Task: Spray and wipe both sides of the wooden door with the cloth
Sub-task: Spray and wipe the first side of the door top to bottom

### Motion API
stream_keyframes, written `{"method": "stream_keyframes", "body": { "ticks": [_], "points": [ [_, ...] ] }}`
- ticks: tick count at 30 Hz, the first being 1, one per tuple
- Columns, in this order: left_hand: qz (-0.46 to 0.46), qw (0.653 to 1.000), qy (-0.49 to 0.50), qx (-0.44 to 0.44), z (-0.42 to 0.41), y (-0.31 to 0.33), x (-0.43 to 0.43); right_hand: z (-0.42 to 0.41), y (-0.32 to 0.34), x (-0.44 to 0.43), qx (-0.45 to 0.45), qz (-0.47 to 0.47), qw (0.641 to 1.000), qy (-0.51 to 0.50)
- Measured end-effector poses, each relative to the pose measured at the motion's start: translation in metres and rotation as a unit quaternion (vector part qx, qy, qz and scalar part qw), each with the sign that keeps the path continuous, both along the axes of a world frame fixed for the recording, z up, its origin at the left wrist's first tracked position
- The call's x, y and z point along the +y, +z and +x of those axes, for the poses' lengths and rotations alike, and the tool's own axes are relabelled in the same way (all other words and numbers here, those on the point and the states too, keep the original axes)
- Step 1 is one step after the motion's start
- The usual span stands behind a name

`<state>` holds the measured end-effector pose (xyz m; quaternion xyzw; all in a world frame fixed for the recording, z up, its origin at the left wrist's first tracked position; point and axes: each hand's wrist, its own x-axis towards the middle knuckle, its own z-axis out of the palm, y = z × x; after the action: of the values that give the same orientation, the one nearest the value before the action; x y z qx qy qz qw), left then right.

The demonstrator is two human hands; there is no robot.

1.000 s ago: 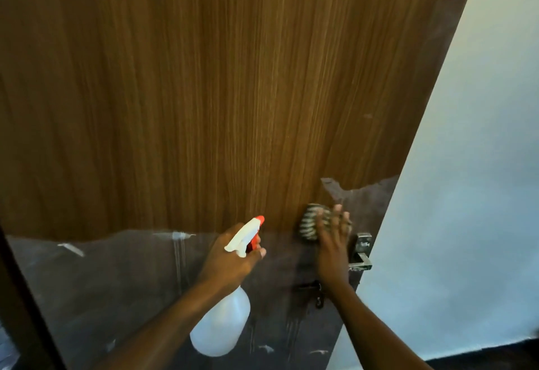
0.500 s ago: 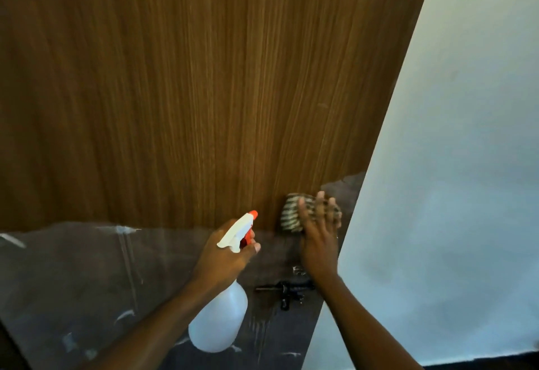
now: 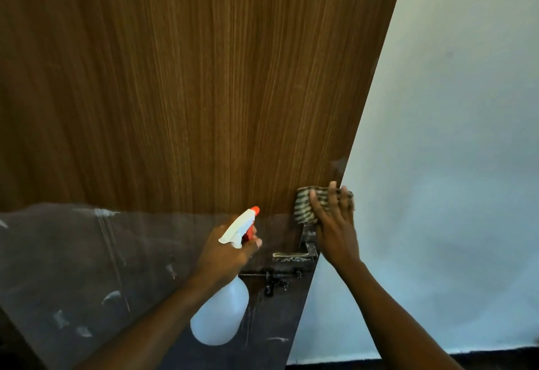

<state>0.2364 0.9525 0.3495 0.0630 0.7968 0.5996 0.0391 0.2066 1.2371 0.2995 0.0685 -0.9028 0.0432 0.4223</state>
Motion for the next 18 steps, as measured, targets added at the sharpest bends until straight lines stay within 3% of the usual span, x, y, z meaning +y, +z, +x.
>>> {"method": "stream_keyframes", "body": {
  "ticks": [4,6,8,12,18],
  "points": [
    [0.002,1.000,0.006,0.003,0.009,0.001,0.012,-0.013,0.033,-0.003,0.020,-0.107,0.994,0.000],
    [0.005,1.000,0.009,0.007,0.013,-0.001,0.017,-0.018,0.045,-0.012,0.034,-0.114,0.993,-0.009],
    [0.010,1.000,0.008,0.008,0.017,-0.003,0.023,-0.018,0.043,-0.013,0.032,-0.056,0.998,0.000],
    [0.001,1.000,0.007,0.008,0.031,-0.012,0.038,0.003,0.002,0.022,-0.034,0.146,0.988,0.047],
    [-0.030,0.999,0.010,-0.025,0.049,-0.021,0.049,0.031,-0.016,0.047,-0.042,0.129,0.991,-0.004]
  ]
}}
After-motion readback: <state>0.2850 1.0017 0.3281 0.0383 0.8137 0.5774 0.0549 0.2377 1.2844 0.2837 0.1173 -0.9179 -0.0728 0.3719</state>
